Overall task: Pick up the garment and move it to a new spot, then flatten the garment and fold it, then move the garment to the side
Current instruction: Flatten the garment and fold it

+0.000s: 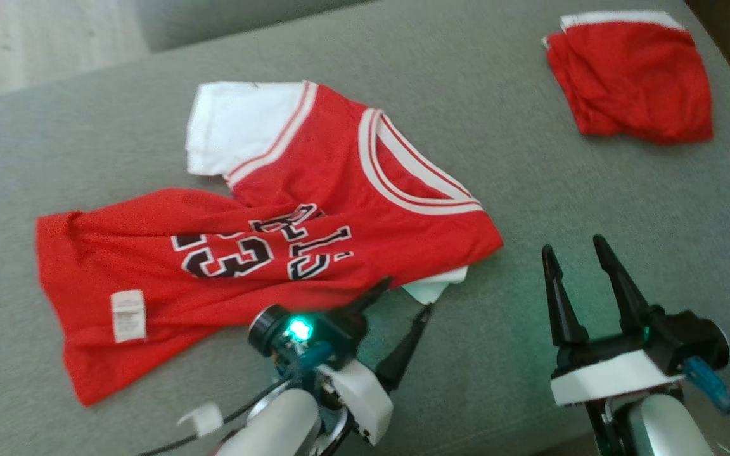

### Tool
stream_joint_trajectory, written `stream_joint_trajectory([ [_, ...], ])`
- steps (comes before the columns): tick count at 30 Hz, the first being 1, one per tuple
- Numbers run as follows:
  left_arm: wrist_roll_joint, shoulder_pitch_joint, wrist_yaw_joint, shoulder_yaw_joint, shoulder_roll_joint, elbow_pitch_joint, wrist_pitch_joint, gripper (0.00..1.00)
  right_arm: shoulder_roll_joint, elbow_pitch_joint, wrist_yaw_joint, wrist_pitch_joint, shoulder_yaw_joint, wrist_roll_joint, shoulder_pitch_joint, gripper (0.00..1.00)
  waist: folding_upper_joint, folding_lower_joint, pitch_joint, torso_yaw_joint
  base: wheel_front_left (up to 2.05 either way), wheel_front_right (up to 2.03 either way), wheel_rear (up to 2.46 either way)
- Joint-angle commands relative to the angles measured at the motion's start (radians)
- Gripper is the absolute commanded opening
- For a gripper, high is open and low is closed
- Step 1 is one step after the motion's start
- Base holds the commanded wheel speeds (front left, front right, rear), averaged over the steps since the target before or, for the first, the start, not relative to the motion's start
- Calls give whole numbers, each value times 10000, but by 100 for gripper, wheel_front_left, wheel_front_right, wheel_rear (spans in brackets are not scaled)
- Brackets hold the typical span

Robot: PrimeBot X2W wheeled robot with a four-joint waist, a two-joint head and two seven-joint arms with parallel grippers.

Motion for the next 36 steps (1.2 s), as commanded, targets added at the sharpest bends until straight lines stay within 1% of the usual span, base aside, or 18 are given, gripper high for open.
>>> stream_joint_trajectory([
  [1,155,-533,-122,-154,-148,174,103,100,-54,-403,-7,-111,266,114,-390,100,0,-2,520,-454,0,0,0],
  [4,237,-875,-187,-478,-220,767,126,100,-54,-464,-7,-111,305,226,-511,100,0,-2,709,-703,0,0,0],
  [7,144,-1037,-125,-588,-276,1123,67,100,-54,-483,-7,-111,273,293,-534,100,0,-2,791,-840,0,0,0],
  [9,131,-1162,55,-587,-295,1329,2,100,-54,-475,-7,-111,286,318,-547,100,0,-2,811,-905,0,0,0],
  [10,131,-1162,55,-587,-295,1329,2,100,-54,-475,-7,-111,286,318,-547,100,0,-2,811,-905,0,0,0],
  [14,210,-1432,419,-578,-313,1656,-191,100,-54,-462,-7,-111,326,372,-546,100,0,-2,771,-991,0,0,0],
  [18,162,-1578,639,-587,-322,1797,-185,100,-54,-456,-7,-111,356,388,-524,100,0,-2,744,-1030,0,0,0],
  [20,159,-1660,674,-625,-324,1939,-101,100,-54,-463,-7,-111,401,408,-532,100,0,-2,780,-1081,0,0,0],
  [30,126,-2280,564,-803,-328,2909,312,100,-54,-485,-7,-111,458,607,-648,100,0,-2,1095,-1307,0,0,0],
  [31,99,-2321,555,-805,-329,2978,330,98,-54,-486,-7,-111,456,619,-643,100,0,-2,1111,-1322,0,0,0],
  [32,65,-2354,517,-824,-329,3059,390,69,-54,-482,-7,-111,450,635,-637,100,0,-2,1121,-1339,0,0,0],
  [33,25,-2379,468,-844,-330,3127,444,33,-54,-478,-7,-111,448,649,-631,100,0,-2,1124,-1351,0,0,0],
  [34,-33,-2390,433,-843,-331,3180,476,11,-54,-471,-7,-111,444,659,-623,100,0,-2,1121,-1358,0,0,0],
  [35,-80,-2393,394,-857,-331,3220,511,0,-54,-465,-7,-111,437,665,-613,100,0,-2,1109,-1360,0,0,0],
  [36,-112,-2396,341,-893,-332,3244,547,0,-54,-459,-7,-111,427,669,-600,100,0,-2,1087,-1358,0,0,0],
])
